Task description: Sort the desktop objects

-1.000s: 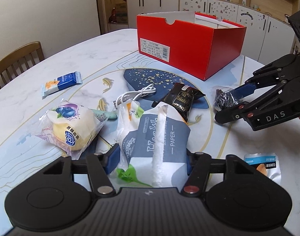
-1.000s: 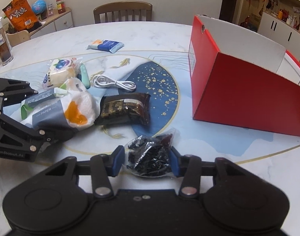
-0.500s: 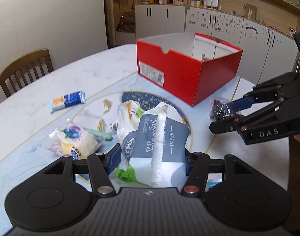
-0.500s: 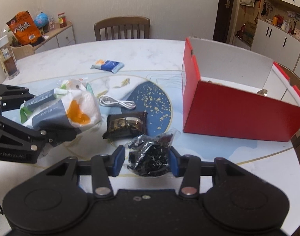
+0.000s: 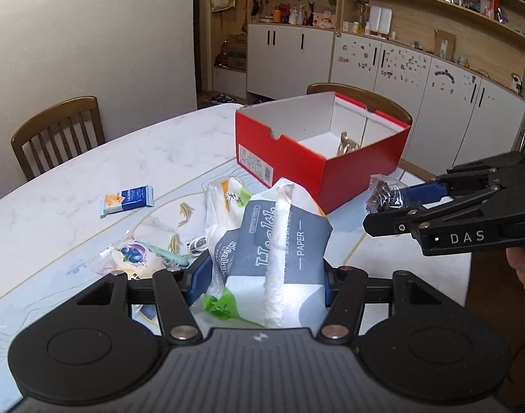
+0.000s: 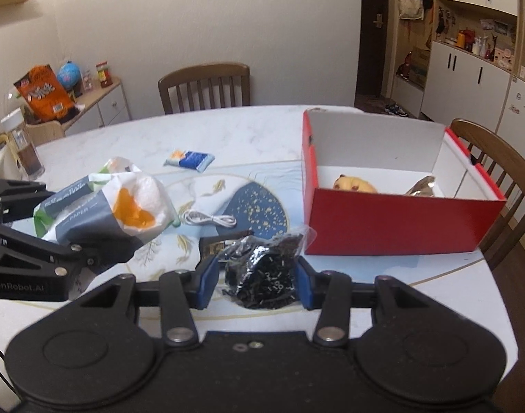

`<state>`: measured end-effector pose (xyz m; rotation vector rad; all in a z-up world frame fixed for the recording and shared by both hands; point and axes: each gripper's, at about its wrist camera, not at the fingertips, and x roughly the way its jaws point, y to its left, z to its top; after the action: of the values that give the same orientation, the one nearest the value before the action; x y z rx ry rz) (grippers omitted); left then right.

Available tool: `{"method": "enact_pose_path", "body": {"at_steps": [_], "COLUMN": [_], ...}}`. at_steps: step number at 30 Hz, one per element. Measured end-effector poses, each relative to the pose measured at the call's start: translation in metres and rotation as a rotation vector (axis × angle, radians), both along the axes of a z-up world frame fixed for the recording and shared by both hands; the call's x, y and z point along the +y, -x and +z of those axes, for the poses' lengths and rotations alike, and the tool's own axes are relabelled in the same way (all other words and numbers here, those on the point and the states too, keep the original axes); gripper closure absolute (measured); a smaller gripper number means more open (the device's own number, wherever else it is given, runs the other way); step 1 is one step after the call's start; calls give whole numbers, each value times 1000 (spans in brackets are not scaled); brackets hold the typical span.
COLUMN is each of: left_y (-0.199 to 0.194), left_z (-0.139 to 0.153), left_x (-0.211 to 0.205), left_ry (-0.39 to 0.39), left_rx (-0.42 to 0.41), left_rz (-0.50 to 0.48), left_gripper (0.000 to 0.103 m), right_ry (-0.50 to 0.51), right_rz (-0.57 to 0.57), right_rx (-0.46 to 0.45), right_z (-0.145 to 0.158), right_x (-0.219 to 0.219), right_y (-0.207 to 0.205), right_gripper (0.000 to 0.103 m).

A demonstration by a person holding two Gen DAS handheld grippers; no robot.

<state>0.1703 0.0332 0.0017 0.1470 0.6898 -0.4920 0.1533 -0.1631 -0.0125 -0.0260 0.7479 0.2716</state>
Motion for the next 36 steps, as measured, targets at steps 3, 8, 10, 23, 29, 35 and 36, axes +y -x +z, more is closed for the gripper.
{"method": "enact_pose_path", "body": {"at_steps": [3,8,10,23,29,35,36], "left_y": [5,10,11,-6,-24,-43,-46], "left_z": [11,24,29,46,47,45,44], "left_x": [-4,-12,-16,-57,-83,-108,-113], "left_ry": [6,5,13,41,44,46,45], "left_rx": [-9,-34,-37,-54,-58,-53,-53], "left_rz": [5,16,14,1,-2,3,7], "left_gripper": [45,45,45,44,44,44,44], "right_ry": [-4,-18,-23,-46,-46,-46,-46], "right_rz": [-6,-13,-13,-23,-24,-14,-13], "right_rx": [-18,-47,-55,-83,-85,-81,-82], "right_z": [10,27,32,49,50,49,49], "right_x": [-4,-14,-19,-55,-76,-96,-99], "right_y": [6,12,14,-2,-18,-37,-40], "right_gripper": [57,57,57,57,57,57,57]}}
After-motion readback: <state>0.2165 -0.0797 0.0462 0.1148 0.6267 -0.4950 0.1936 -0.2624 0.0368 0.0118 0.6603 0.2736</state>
